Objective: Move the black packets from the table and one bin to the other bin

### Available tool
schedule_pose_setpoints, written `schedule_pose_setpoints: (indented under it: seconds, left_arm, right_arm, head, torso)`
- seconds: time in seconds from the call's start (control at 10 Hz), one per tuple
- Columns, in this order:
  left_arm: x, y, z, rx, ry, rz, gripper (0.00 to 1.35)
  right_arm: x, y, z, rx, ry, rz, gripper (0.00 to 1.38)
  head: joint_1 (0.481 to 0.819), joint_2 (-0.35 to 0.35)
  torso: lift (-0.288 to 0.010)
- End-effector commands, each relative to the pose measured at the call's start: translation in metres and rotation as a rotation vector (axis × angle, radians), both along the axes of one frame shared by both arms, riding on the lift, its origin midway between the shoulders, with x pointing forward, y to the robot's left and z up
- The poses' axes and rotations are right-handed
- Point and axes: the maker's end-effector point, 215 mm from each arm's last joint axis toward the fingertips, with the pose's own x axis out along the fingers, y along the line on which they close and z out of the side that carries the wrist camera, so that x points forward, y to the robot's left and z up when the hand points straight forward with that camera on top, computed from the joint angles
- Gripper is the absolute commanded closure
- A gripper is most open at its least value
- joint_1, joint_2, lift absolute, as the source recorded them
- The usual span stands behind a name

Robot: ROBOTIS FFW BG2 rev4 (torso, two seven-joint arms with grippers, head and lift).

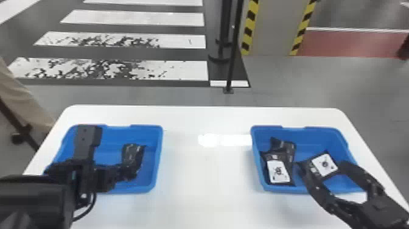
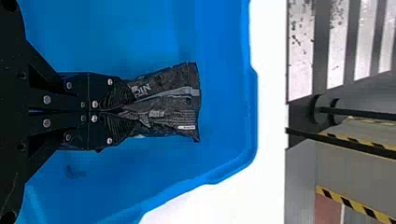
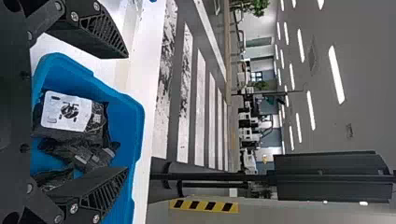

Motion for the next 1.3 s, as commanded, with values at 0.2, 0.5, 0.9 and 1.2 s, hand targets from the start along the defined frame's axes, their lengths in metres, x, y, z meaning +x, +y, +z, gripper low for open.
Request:
schedule_pose_setpoints:
  seconds: [0.2,0.5,0.9,1.2]
  left_arm:
    - [0.006,0.013,0.081,0.037,-0.22,0.013,1.21]
    - [0.005,-0.003,0.177,-0.035,-0.549,0.0,1.21]
    - [-0.022,-0.036,0.263,-0.214,-0.951,-0.016,1.21]
    - [-0.051,-0.12,0.227,-0.433,-0.845,-0.12,1.21]
  right_arm:
    - [-0.002,0.0,0.0,0.001,0.001,0.001,0.17]
    - [-0.003,0.001,0.003,-0.002,-0.001,0.003,0.17]
    - [-0.004,0.0,0.003,-0.007,-0.001,0.003,0.17]
    - [-0.002,-0.001,0.008,-0.023,-0.011,0.001,0.17]
  head:
    - [0.695,-0.034]
    - [0.695,-0.02]
    - [0.695,-0.071]
    - [0.695,-0.128]
  torso:
    - [-0.11]
    - [-0.11]
    - [-0.11]
    - [-0.11]
